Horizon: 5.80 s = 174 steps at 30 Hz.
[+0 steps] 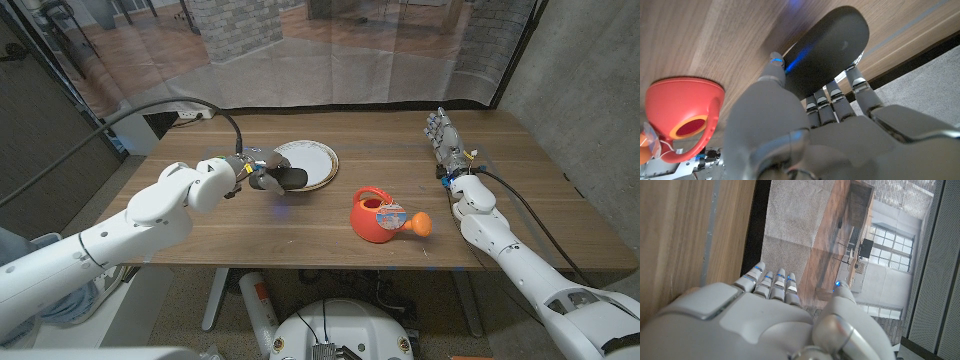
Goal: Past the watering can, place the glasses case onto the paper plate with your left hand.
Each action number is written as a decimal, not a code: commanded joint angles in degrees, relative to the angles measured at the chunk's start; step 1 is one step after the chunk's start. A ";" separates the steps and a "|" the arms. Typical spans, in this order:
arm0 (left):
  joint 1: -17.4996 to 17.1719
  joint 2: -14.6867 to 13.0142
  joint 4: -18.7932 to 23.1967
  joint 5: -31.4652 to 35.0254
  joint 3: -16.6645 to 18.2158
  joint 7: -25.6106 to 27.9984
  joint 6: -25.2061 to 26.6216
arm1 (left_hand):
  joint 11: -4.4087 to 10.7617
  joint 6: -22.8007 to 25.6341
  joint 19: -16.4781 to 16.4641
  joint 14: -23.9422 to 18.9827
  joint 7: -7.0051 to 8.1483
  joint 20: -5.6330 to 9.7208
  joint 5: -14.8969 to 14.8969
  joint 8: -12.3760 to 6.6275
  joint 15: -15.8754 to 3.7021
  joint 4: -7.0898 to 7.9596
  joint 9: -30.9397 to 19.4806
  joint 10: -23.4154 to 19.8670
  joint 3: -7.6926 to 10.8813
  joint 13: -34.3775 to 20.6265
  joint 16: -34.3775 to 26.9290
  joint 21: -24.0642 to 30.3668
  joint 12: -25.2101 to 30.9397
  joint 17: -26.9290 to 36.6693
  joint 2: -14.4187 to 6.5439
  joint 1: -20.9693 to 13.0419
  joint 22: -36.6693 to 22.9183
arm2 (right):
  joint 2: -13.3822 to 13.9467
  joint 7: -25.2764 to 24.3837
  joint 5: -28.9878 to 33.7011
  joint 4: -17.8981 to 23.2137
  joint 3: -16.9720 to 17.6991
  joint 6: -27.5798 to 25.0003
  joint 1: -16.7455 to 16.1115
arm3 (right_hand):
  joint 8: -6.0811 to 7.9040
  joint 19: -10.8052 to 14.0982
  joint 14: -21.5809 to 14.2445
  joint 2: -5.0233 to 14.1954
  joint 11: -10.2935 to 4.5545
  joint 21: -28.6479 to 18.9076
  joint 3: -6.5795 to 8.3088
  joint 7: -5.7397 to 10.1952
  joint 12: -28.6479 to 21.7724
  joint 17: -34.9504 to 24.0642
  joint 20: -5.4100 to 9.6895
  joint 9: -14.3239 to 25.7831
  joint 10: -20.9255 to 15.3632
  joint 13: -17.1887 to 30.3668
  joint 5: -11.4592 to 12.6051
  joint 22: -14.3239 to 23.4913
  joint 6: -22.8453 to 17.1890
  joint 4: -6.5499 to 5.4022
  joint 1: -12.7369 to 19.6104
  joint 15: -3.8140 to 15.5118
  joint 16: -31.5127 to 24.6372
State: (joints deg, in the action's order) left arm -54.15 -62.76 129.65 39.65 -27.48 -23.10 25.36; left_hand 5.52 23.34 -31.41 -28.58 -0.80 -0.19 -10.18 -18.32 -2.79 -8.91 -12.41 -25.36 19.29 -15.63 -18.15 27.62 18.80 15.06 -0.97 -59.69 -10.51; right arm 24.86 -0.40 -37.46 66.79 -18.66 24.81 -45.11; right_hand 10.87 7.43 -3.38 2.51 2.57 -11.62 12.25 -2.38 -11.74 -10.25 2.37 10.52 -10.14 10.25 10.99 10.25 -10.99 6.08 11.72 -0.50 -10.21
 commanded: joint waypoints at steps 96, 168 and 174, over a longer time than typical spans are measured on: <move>19.38 11.20 -29.04 -1.64 -9.74 11.69 -20.25 | 0.93 2.70 1.40 0.21 1.61 2.63 -0.22 0.33 -3.20 1.51 -0.16 -1.93 1.53 -1.97 1.62 0.21 -1.20 1.26 -6.30 -6.22 -0.42 | 0.37 -4.62 0.89 4.28 1.07 0.04 -3.28 | 0.40 1.77 -1.80 0.55 -0.16 0.02 -0.40 -0.07 -0.53 -0.13 0.36 0.33 -1.57 0.30 0.16 0.16 -0.71 0.14 0.33 0.20 -0.49; 28.64 20.60 -46.71 -0.86 -20.07 15.43 -26.41 | 1.25 3.32 3.32 1.06 2.42 2.57 -0.17 1.16 -3.46 1.70 -0.09 -2.32 1.49 -2.86 2.73 0.11 -2.16 1.62 -6.06 -5.90 -0.41 | 0.33 -5.63 1.10 4.79 1.08 -0.33 -3.99 | 0.39 1.88 -1.97 0.72 -0.16 0.13 -0.52 -0.13 -0.47 -0.15 0.45 0.34 -1.79 0.31 0.11 0.17 -0.89 0.14 0.37 0.18 -0.43; 28.76 20.77 -46.79 -0.73 -20.40 15.51 -26.19 | 1.50 3.13 3.89 1.40 2.59 2.53 -0.15 1.35 -3.44 1.79 -0.09 -2.13 1.45 -2.96 2.93 -0.06 -2.35 1.67 -6.05 -5.78 -0.41 | 0.27 -5.41 1.04 4.48 1.03 -0.27 -3.90 | 0.39 1.87 -1.99 0.73 -0.16 0.14 -0.53 -0.14 -0.46 -0.15 0.43 0.34 -1.80 0.31 0.11 0.17 -0.91 0.14 0.38 0.17 -0.42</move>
State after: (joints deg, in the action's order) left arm -25.57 -42.45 83.59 39.13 -47.25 -7.92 -0.86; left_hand 6.82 26.01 -27.88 -27.37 0.85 2.44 -9.98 -17.01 -2.74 -8.90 -12.41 -27.69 19.28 -18.43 -15.38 27.61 16.51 16.64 -0.86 -59.81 -10.77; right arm 25.24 -5.89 -36.42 71.57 -17.55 24.55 -48.99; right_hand 10.87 8.96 -4.92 2.81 2.47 -11.63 12.10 -2.66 -12.19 -10.25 2.26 10.52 -11.68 10.25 10.99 10.25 -11.46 6.24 12.03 -0.40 -10.61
